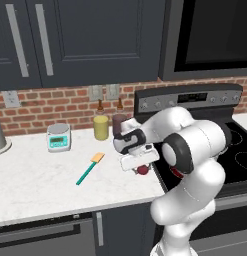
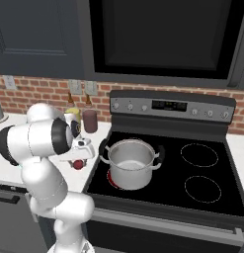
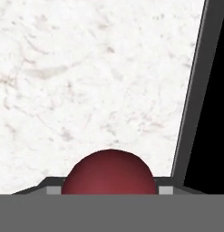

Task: Put the tomato and sweet potato in the pot. Retrieve the spatula and lightly stir the vegetables in the pot.

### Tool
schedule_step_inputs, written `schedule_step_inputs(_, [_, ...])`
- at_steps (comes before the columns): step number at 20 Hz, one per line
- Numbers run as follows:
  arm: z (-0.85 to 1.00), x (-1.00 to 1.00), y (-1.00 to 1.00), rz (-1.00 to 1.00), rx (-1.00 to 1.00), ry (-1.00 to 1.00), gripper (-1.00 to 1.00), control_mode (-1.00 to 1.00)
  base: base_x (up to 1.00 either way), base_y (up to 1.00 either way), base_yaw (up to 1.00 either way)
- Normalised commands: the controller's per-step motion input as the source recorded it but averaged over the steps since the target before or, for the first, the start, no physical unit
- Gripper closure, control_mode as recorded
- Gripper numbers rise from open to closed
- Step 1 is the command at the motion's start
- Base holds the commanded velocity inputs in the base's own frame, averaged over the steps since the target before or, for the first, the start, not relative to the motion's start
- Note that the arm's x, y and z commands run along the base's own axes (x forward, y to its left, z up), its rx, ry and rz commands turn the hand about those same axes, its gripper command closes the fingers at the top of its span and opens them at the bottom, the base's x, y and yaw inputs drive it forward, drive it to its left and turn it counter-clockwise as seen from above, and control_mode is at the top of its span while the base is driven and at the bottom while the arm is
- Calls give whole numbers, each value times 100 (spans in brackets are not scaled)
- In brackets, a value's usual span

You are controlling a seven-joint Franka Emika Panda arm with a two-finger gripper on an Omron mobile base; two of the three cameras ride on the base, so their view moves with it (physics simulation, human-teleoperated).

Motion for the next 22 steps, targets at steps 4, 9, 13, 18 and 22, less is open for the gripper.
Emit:
schedule_step_inputs(4, [51, -95, -3, 0, 3, -27, 100, -100, 0, 0, 0])
schedule_step_inputs(9, [77, -99, 0, 0, 3, -30, 100, -100, 0, 0, 0])
schedule_step_inputs(13, [97, -63, -7, 0, 3, -25, 100, -100, 0, 0, 0])
schedule_step_inputs(18, [98, -25, -32, 0, 0, -28, 100, -100, 0, 0, 0])
schedule_step_inputs(22, [86, -8, -62, -2, 0, -28, 100, -100, 0, 0, 0])
